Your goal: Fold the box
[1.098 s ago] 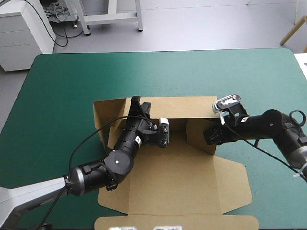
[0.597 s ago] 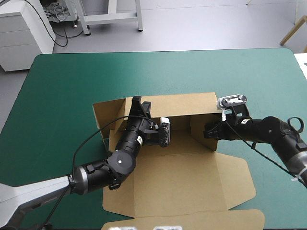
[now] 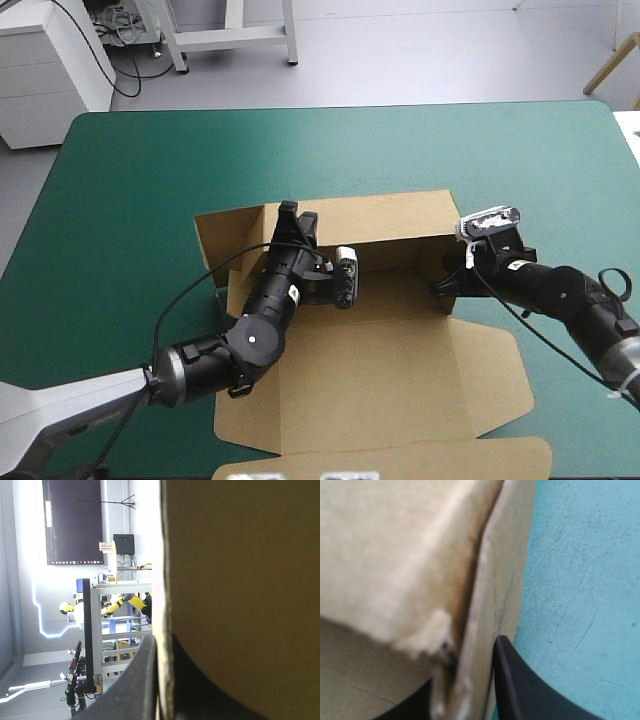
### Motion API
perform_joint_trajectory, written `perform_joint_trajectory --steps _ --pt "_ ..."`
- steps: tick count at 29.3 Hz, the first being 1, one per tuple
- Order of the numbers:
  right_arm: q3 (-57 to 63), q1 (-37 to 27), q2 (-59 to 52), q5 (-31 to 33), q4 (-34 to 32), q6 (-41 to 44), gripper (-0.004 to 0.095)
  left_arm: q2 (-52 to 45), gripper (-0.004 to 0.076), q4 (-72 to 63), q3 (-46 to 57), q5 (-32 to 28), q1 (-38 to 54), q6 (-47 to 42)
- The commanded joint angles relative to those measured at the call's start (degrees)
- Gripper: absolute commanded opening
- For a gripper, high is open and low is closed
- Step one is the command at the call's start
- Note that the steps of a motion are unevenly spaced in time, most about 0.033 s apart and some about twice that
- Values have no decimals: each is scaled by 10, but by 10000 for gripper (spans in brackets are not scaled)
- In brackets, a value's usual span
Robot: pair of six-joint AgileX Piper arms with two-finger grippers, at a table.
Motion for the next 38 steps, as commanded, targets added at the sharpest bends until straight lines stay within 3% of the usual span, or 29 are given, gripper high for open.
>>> perform_joint_trajectory --steps 1,6,13,16,21,23,28,38 --pt "-2 1 -20 -19 35 -48 79 -13 -10 33 -14 -3 -3 -9" --pt "-2 1 -20 -14 35 -74 75 -13 -10 35 -14 -3 -3 -9" --pt "-5 1 -20 -8 35 -80 -15 -13 7 36 -14 -2 -3 -9" --pt "-5 1 -20 -5 34 -74 -15 -13 104 39 -14 2 -3 -9" --pt "-6 1 -20 -6 27 -57 -15 -13 367 42 -14 13 -3 -10" --pt "-12 1 -18 3 12 -37 -15 -13 407 42 -14 13 -3 -10" --pt "-51 1 -6 19 -79 50 -15 -13 406 42 -14 13 -3 -16" --pt "-104 1 6 73 -167 147 -15 -28 401 43 -16 15 -5 -16"
